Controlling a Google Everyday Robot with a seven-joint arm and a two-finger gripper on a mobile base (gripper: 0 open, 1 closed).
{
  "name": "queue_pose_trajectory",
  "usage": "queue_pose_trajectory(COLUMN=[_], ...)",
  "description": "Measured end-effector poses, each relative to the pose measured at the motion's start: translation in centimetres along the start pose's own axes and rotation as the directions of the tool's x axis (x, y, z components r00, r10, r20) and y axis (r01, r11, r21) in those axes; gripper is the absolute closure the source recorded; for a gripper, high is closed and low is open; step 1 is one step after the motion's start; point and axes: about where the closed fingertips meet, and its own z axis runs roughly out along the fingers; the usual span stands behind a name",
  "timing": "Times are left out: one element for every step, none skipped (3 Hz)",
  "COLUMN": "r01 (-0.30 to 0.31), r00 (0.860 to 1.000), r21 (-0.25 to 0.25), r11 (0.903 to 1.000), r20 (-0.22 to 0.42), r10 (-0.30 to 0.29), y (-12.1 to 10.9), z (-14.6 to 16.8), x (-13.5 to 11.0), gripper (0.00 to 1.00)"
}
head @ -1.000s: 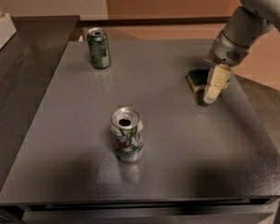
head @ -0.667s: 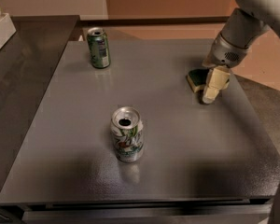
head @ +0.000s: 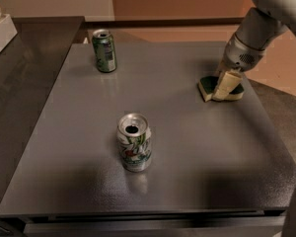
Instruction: Move sponge near 7up can
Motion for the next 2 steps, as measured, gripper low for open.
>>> queue_pose_trajectory(r01=[0.008, 0.040], r00=[0.999, 0.997], r21=[0.017, 0.019], r11=[0.9998, 0.9990], r20=[0.034, 0.059], r10=[-0.008, -0.041], y=[0.9, 3.4], z=[-1.6, -3.0], x=[-0.6, -1.6], gripper=[0.85, 1.00])
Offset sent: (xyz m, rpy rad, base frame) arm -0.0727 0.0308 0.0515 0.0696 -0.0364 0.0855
